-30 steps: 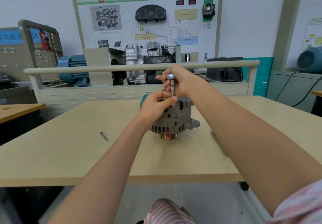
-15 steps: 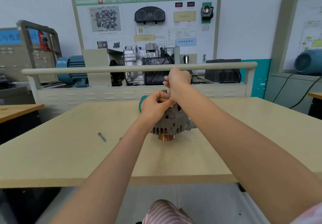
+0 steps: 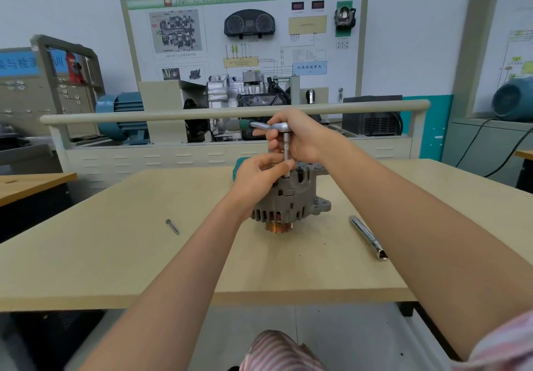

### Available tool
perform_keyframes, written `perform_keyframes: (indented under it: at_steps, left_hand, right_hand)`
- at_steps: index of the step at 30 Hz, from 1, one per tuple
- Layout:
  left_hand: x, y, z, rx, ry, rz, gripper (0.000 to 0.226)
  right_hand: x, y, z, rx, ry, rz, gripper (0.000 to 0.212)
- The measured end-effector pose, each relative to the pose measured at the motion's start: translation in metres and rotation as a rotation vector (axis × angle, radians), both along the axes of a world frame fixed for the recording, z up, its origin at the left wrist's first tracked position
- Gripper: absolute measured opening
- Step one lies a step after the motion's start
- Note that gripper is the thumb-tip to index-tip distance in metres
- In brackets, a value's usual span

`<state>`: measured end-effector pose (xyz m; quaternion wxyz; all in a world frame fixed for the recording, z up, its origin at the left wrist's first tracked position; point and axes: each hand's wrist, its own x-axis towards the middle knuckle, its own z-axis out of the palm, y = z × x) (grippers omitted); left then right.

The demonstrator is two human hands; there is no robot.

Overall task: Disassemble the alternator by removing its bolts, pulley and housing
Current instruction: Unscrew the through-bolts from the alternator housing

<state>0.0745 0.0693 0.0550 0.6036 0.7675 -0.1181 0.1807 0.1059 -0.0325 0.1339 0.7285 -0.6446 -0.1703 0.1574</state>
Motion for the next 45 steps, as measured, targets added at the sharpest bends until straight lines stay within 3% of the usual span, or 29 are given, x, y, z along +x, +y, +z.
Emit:
perform_keyframes:
  at_steps: [5, 10, 12, 14, 17, 23, 25, 28, 30, 33, 34, 36, 38, 40, 42, 45]
  left_hand:
    - [0.002, -0.002, -0.001, -0.025, -0.026, 0.019, 0.006]
    - [0.001, -0.007, 0.000, -0.004, -0.009, 0.080, 0.009]
    - [0.000, -0.007, 0.001, 0.036, 0.009, 0.092, 0.014]
    - [0.000, -0.006, 0.002, 0.048, 0.008, 0.083, 0.014]
    - [0.000, -0.004, 0.002, 0.038, 0.001, 0.050, 0.010]
    - [0.002, -0.001, 0.000, -0.009, 0.023, 0.005, 0.011]
    - [0.002, -0.002, -0.001, -0.023, 0.018, 0.003, 0.012]
    - [0.002, -0.004, 0.000, -0.022, 0.001, 0.021, 0.009]
    - [0.002, -0.005, 0.001, -0.014, -0.001, 0.037, 0.002]
    - [0.001, -0.006, 0.001, -0.024, -0.016, 0.046, 0.007]
    - [0.000, -0.006, 0.001, -0.030, -0.020, 0.044, 0.007]
    - [-0.001, -0.007, 0.000, -0.029, -0.020, 0.042, 0.007]
    - [-0.002, -0.008, 0.001, -0.029, -0.013, 0.041, 0.004]
    - [-0.002, -0.008, 0.001, -0.033, -0.003, 0.042, 0.001]
    - [-0.002, -0.009, 0.001, -0.037, -0.003, 0.046, 0.001]
    - [-0.001, -0.008, 0.000, -0.034, -0.011, 0.069, 0.004]
  right_hand:
    - [-0.005, 0.008, -0.002, 0.027, -0.035, -0.147, 0.027]
    - [-0.007, 0.032, -0.015, 0.063, -0.207, -0.658, 0.016]
    - [-0.005, 0.035, -0.017, 0.147, -0.191, -0.772, 0.014]
    - [-0.002, 0.033, -0.015, 0.163, -0.131, -0.744, 0.022]
    - [-0.002, 0.030, -0.009, 0.044, -0.099, -0.579, 0.019]
    - [-0.007, 0.010, -0.003, -0.019, -0.031, -0.097, 0.030]
    - [-0.007, 0.007, -0.005, 0.013, -0.029, -0.077, 0.030]
    - [-0.004, 0.013, -0.004, 0.054, -0.049, -0.238, 0.020]
    - [-0.003, 0.019, -0.005, -0.147, -0.233, -0.488, 0.017]
    - [-0.001, 0.023, -0.016, -0.564, -0.758, -0.902, 0.031]
    - [-0.001, 0.022, -0.018, -0.616, -0.905, -0.971, 0.034]
    - [0.004, 0.019, -0.019, -0.540, -1.047, -0.883, 0.036]
    - [0.003, 0.016, -0.019, -0.277, -0.941, -0.585, 0.034]
    - [0.001, 0.014, -0.022, -0.136, -0.889, -0.476, 0.032]
    - [0.000, 0.012, -0.024, -0.193, -0.985, -0.493, 0.029]
    - [-0.001, 0.011, -0.026, -0.437, -1.157, -0.539, 0.025]
